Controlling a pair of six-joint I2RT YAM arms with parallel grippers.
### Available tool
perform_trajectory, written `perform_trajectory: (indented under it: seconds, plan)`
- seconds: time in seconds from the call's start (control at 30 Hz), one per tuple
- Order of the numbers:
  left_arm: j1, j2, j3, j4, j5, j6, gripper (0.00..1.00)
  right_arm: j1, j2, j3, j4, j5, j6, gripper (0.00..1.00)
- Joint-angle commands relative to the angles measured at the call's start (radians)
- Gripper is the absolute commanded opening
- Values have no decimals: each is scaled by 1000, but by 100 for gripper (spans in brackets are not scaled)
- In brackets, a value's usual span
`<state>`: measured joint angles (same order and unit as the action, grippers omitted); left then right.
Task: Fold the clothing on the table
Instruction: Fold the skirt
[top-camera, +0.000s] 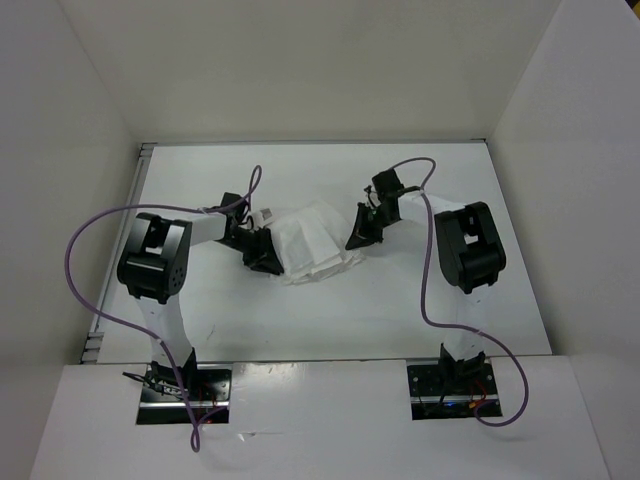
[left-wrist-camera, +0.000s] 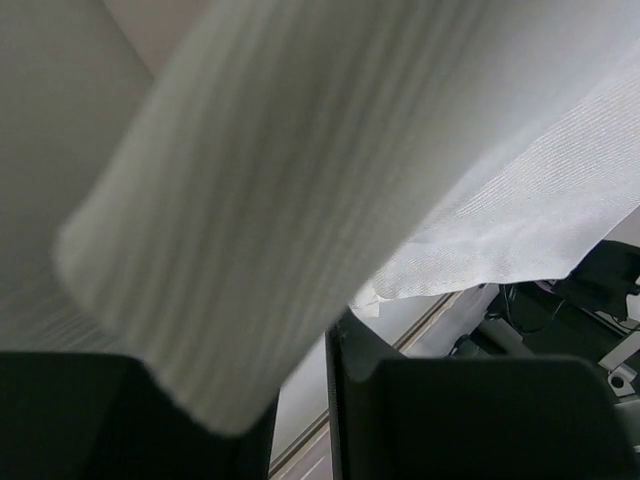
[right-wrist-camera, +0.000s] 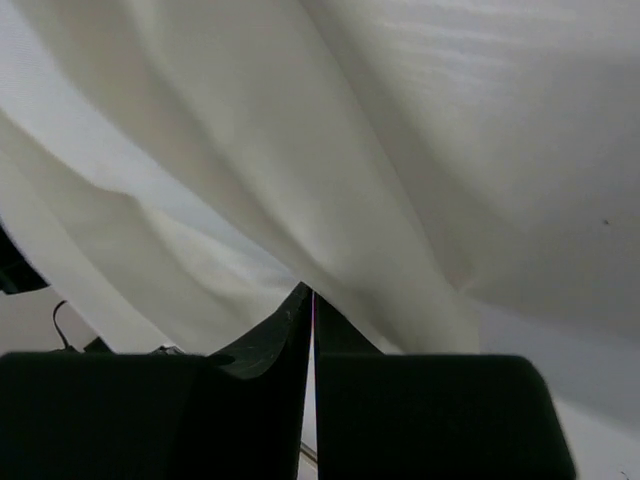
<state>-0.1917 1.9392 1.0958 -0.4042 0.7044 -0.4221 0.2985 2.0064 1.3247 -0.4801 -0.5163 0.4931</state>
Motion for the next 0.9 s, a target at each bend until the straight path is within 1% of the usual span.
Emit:
perform_trajectory:
  seconds: [0.0,0.13,0.17,0.2,0.23,0.27,0.3,0.33,0.37,0.4,0.43,0.47,0.5,0.53,0.6,0.63,0.7,0.73,0.77,0.8,0.87]
  plan:
    - [-23,-14,-37,8,-54,3,29,-13,3,-61,38,38,-21,7]
    - [-23,-40,-37,-11,-54,3,26,-22,-46,-70,35,47,-21,8]
    - [-23,-90,-37,-21,-54,3,26,-22,-64,-52,14,47,-21,8]
    - [-23,-124,-28,-47,-54,3,26,-22,-118,-41,0,64,-21,8]
    - [-23,-164,-28,-64,-54,3,29,-22,-151,-16,-18,96,-21,8]
    - [-23,-252,-8,-97,-65,14,32,-22,-188,-4,-59,116,-10,8]
    - [-23,-302,19,-114,-74,14,35,-22,-271,8,-78,137,-10,9]
    - [-23,-395,33,-128,-74,25,40,-22,-315,17,-93,178,2,16]
    - [-23,-445,48,-140,-83,25,43,-22,-358,18,-104,197,2,20]
    - [-23,-492,49,-140,-83,37,46,-33,-445,18,-104,211,15,22]
    - [-23,-587,49,-140,-95,26,49,-48,-486,-1,-104,222,24,30]
    - [-11,-630,49,-112,-108,14,52,-59,-523,-16,-104,222,24,36]
    - [-2,-669,24,-95,-117,0,55,-71,-591,-54,-95,222,35,38]
    - [-2,-731,-14,-82,-126,-27,56,-82,-619,-76,-95,191,35,41]
    - [11,-779,-60,-59,-150,-55,57,-117,-694,-148,-69,180,35,46]
    - [11,-818,-80,-59,-161,-81,57,-127,-716,-172,-57,171,35,52]
    - [11,-877,-163,-47,-175,-110,63,-151,-767,-237,-48,171,35,61]
    - [11,-900,-193,-30,-184,-142,63,-151,-781,-254,-48,159,18,69]
    - [11,-925,-226,-19,-184,-164,63,-168,-794,-269,-60,148,9,86]
    - [11,-975,-285,-9,-184,-188,63,-183,-810,-297,-71,148,9,95]
    - [11,-1057,-336,27,-195,-257,63,-222,-847,-337,-81,119,-24,100]
